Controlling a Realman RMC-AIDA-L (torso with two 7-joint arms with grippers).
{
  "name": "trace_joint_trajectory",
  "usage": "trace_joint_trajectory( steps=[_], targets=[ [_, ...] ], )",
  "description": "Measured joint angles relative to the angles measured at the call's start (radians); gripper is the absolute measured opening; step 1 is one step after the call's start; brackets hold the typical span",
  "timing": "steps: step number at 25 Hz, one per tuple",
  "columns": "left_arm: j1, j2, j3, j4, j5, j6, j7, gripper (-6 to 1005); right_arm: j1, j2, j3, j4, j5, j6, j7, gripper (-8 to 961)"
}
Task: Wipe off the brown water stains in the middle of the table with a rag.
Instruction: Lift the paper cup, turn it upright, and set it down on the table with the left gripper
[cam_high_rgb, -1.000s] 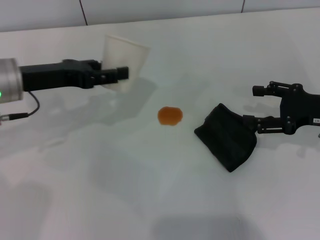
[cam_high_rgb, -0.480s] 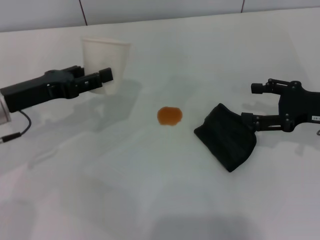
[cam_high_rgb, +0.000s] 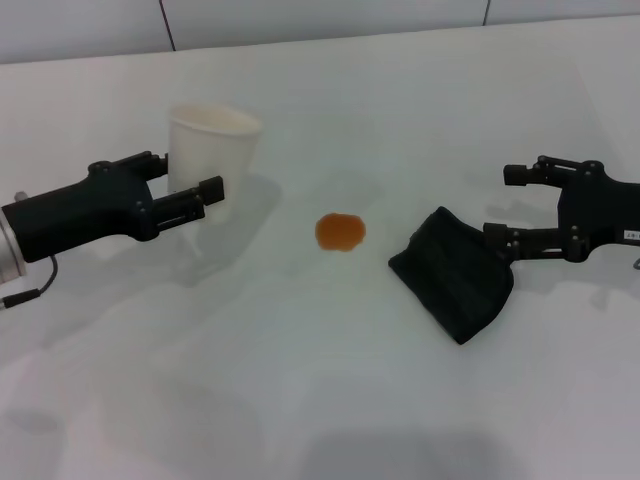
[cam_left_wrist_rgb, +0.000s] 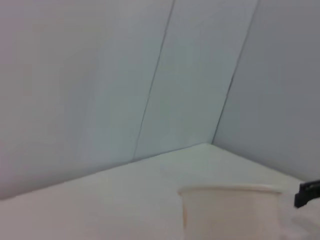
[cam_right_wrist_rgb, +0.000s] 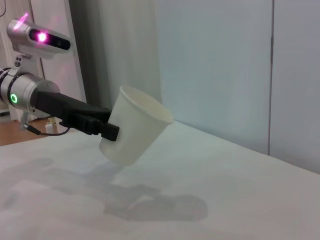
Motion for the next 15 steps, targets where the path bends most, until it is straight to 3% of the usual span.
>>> trace_joint_trajectory(
  steps=[6,15],
  targets=[
    [0.016,-0.003,-0.002,0.022,-0.024,-0.073,0.142,688,-0.003,0.001,0.000,0.000,0.000,0.004,0.000,849],
    [0.035,-0.005,-0.001,0.118,-0.016,-0.204,0.210,688,-0.006,0.001,0.000,0.000,0.001,0.004,0.000,849]
  ],
)
